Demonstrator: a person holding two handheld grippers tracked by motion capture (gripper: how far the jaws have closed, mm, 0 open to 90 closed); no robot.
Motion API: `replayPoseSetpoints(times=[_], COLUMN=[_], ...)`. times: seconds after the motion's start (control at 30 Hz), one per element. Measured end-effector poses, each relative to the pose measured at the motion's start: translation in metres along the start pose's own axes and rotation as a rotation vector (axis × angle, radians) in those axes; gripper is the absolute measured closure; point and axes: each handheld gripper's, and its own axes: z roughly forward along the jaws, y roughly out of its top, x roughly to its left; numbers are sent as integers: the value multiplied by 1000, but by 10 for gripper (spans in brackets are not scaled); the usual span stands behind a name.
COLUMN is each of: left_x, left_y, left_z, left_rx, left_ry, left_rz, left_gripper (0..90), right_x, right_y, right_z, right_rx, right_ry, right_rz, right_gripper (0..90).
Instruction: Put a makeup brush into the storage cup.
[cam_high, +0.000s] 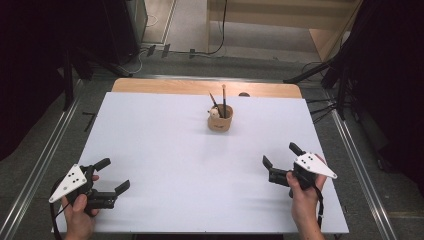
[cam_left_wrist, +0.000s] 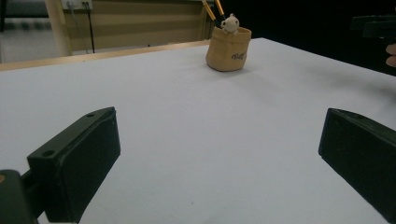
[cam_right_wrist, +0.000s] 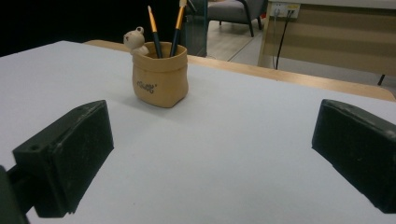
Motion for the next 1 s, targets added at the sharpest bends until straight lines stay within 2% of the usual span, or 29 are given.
replayPoseSetpoints(times=[0.47, 0.87, 1.0], left_x=[-1, -2, -3], left_y=[0, 1, 2], left_z=[0, 0, -1], left_rx=[-1, -2, -5], left_ry=[-3, -4, 0], left_rz=[3, 5, 17], left_gripper=[0, 0, 0], right_x=[-12, -22, -24], right_y=[-14, -25, -30], right_z=[-28, -50, -55], right_rx=[2, 9, 17], right_ry=[-26, -53, -64], right_rz=[19, 15, 11], right_gripper=[0, 0, 0])
